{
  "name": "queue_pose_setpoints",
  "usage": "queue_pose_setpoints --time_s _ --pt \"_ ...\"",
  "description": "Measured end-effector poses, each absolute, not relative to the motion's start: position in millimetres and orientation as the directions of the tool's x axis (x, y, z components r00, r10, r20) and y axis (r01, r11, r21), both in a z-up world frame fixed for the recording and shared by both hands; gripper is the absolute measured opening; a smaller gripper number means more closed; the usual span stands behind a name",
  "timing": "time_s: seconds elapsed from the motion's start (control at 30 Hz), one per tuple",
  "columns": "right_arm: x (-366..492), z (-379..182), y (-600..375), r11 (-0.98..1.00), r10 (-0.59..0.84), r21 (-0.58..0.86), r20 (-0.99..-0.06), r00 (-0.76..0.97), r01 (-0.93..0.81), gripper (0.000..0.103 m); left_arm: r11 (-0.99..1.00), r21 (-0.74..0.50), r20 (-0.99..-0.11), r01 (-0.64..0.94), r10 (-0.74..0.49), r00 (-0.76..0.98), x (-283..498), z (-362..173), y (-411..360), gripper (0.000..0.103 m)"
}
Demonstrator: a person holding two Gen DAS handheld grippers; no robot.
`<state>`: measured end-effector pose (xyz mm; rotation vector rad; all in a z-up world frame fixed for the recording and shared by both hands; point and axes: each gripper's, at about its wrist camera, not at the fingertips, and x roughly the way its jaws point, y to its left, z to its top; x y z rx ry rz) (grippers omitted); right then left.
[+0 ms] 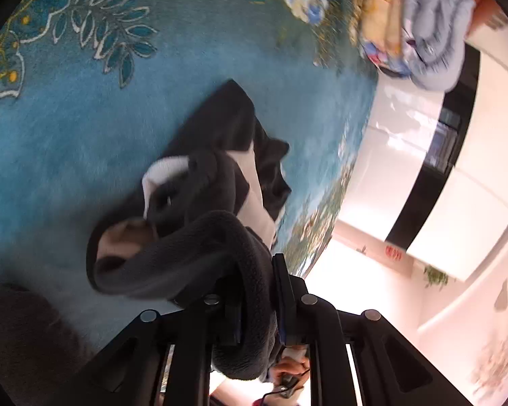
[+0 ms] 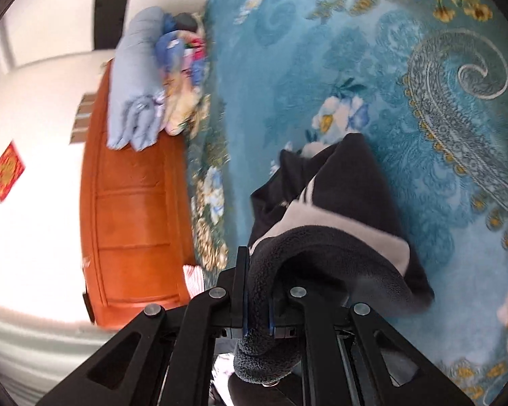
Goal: Fold clothes
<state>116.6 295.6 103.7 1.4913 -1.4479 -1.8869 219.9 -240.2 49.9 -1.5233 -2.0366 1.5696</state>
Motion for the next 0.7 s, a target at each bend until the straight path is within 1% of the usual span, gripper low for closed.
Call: queue_pose_setpoints --time_s 0.07,0.17,0.2,0.23,0.3,0.33,0.37,0.43,0.53,0.57,0.63,0.67,0.7 --pt "102 86 297 -0.418 -0.747 0.838 -0.537 -0.392 -0.351 0.009 -0.020 -0.770 -0.431 0.638 0.753 -0.497 213 37 -247 0.017" --pt "85 64 298 -0.412 -0.735 0.819 -0.558 -0.385 -0.400 0.011 0.041 -0.770 -0.429 0.637 0.705 -0.564 203 24 -258 0.017" --pt "81 58 299 -0.414 -0.731 0.811 -0.567 -0.379 -0.414 0.011 0.050 -0.777 -0.425 0.628 0.694 -0.581 200 22 -261 0.020" --pt "77 55 299 -0.415 -0.732 0.808 -0.569 -0.375 -0.417 0.011 0.062 -0.788 -0.411 0.612 0.687 -0.599 199 22 -265 0.025" --pt "71 54 296 -0.422 -0.734 0.814 -0.565 -0.376 -0.399 0.016 0.084 -0.813 -0.378 0.576 0.677 -0.632 197 22 -269 0.033" --pt "69 56 296 -0.422 -0.736 0.821 -0.558 -0.384 -0.384 0.025 0.068 -0.828 -0.375 0.556 0.671 -0.640 193 25 -268 0.035" --pt "68 59 296 -0.423 -0.737 0.828 -0.551 -0.392 -0.369 0.037 0.050 -0.843 -0.372 0.535 0.664 -0.648 190 27 -266 0.036" --pt "68 73 299 -0.412 -0.740 0.854 -0.517 -0.430 -0.318 0.048 0.013 -0.870 -0.367 0.493 0.652 -0.664 183 31 -264 0.037" --pt "74 99 309 -0.427 -0.721 0.875 -0.482 -0.497 -0.228 0.049 -0.228 -0.850 -0.502 0.476 0.623 -0.600 181 46 -255 0.040" --pt "77 102 311 -0.461 -0.707 0.861 -0.503 -0.497 -0.215 0.051 -0.306 -0.831 -0.547 0.464 0.605 -0.579 181 51 -252 0.041" --pt "82 99 311 -0.564 -0.663 0.797 -0.593 -0.458 -0.215 0.052 -0.457 -0.776 -0.630 0.434 0.558 -0.540 179 61 -247 0.041" --pt "85 98 310 -0.613 -0.636 0.761 -0.635 -0.438 -0.213 0.052 -0.569 -0.706 -0.705 0.422 0.511 -0.492 176 61 -237 0.041" --pt "88 97 310 -0.660 -0.606 0.722 -0.676 -0.419 -0.209 0.052 -0.642 -0.650 -0.754 0.408 0.477 -0.452 174 60 -228 0.041"
